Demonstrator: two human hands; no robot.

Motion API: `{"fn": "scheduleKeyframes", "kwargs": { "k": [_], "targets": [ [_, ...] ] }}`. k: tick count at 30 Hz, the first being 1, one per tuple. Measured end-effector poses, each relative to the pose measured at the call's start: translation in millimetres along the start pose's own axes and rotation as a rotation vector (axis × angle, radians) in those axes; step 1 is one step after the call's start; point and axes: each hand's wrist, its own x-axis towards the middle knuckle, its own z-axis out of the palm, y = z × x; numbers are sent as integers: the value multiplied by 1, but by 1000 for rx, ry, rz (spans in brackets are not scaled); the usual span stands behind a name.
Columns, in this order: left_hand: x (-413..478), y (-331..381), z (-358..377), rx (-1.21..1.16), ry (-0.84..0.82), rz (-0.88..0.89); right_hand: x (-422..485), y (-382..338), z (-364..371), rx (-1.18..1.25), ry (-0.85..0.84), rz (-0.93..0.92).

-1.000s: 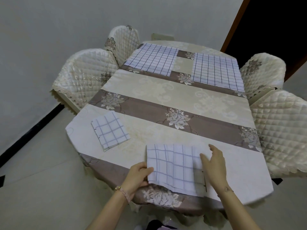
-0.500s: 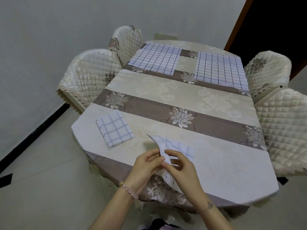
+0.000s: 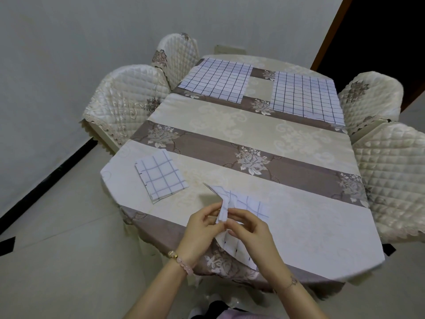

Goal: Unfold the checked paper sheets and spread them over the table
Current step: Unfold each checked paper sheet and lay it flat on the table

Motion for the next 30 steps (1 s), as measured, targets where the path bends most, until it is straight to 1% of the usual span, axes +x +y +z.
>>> {"fn": "scheduleKeyframes", "kwargs": {
  "k": [2,4,7,9,13,16,18,20,22,24,26,28,30],
  "targets": [
    [-1,3,2,88,-9,40,3,0,1,-3,6,14],
    [-1,5,3,144,16,58,5,-1,2,5,15,27],
    [2,2,4,234,64,86,7,-2,3,-17,43,-1],
    [2,3,5,247,78,99,8,-3,2,-34,82,-17],
    [5,11,0,184,92,115,11,-9,-10,5,66,-62],
    [8,21,-15,176,133,141,14,-14,-30,47,121,-81],
    [9,27,-29,71,177,136,18,-13,-47,137,153,-43],
    [13,33,-44,-69,222,82,22,-14,-65,227,181,-13],
    [22,38,-59,-139,301,26,28,-13,-84,257,205,-24],
    [34,44,-75,-78,434,23,35,-16,-100,246,211,-34],
    [47,50,-86,55,557,82,43,-20,-114,193,214,-33],
    [58,56,-94,145,609,127,52,-23,-127,122,202,-14],
    [71,59,-99,216,592,133,63,-23,-135,53,180,14]
  ]
}}
